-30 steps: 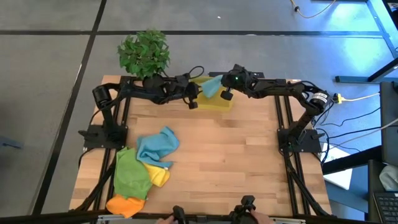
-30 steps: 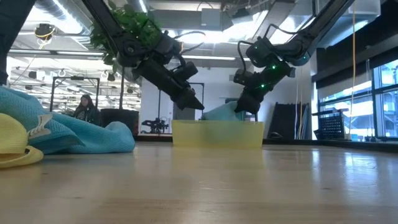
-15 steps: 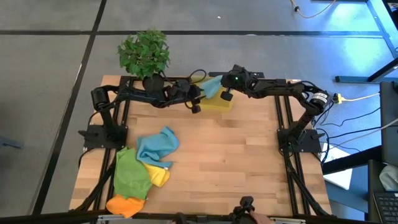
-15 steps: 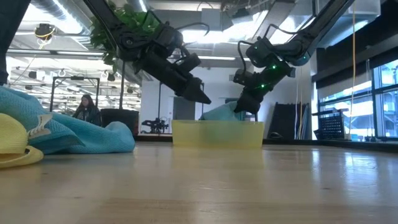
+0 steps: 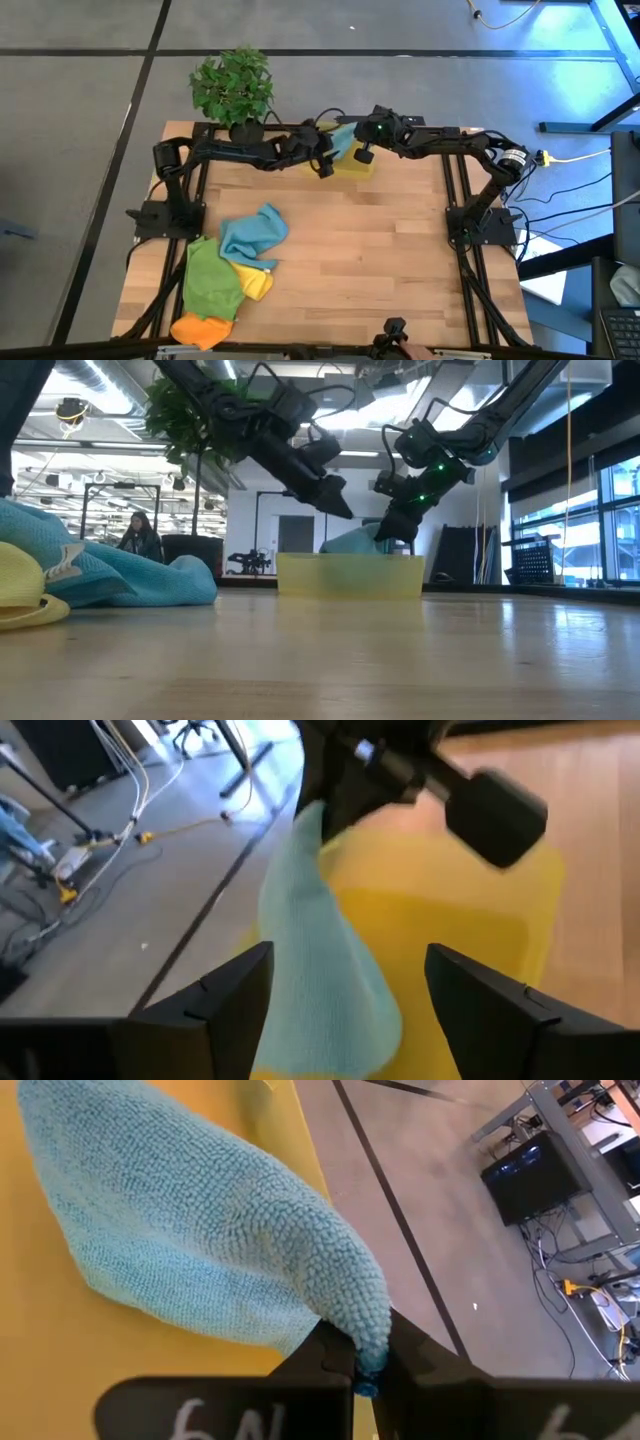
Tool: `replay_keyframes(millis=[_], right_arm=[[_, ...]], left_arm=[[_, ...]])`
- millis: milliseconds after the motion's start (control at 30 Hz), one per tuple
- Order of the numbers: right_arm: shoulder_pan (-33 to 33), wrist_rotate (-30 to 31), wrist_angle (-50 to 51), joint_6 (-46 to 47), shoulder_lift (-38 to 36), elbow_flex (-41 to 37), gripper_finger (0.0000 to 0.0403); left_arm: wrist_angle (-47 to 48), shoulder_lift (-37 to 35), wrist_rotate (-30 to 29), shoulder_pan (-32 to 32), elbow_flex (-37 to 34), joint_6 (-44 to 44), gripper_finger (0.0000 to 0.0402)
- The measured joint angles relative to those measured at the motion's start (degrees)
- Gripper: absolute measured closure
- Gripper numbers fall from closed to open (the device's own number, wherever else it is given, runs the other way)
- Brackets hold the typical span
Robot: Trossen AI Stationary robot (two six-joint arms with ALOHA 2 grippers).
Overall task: Fold microfiber towels
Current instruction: Put the folded left blue microfiber towel into the yellow bin
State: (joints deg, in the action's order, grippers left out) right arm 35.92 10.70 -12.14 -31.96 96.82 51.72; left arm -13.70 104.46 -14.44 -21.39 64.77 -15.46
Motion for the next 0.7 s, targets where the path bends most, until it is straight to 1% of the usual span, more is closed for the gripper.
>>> replay_keyframes(millis=[200, 400, 467, 533, 700], right_arm=[[-0.6, 0.0, 0.1, 0.0, 0.0, 0.0, 0.0392], [-0.6, 0.1, 0.7, 0.0, 0.0, 0.0, 0.0392], [-0.6, 0.1, 1.1, 0.0, 0.0, 0.0, 0.0392], [-0.6, 0.1, 1.4, 0.0, 0.0, 0.0, 0.0392], [-0.6, 0.1, 1.4, -0.1, 0.0, 0.0, 0.0392]], left_arm=[[6.6, 4.3, -0.2, 0.0, 5.6, -0.1, 0.0146], [13.1, 10.1, -4.3, -1.1, 11.2, -0.1, 0.0146], [15.1, 10.9, -6.5, -1.7, 11.9, 0.3, 0.0146], [14.9, 11.3, -8.0, -2.0, 12.2, 0.5, 0.0146], [17.1, 11.3, -8.3, -2.1, 12.2, -0.1, 0.015]])
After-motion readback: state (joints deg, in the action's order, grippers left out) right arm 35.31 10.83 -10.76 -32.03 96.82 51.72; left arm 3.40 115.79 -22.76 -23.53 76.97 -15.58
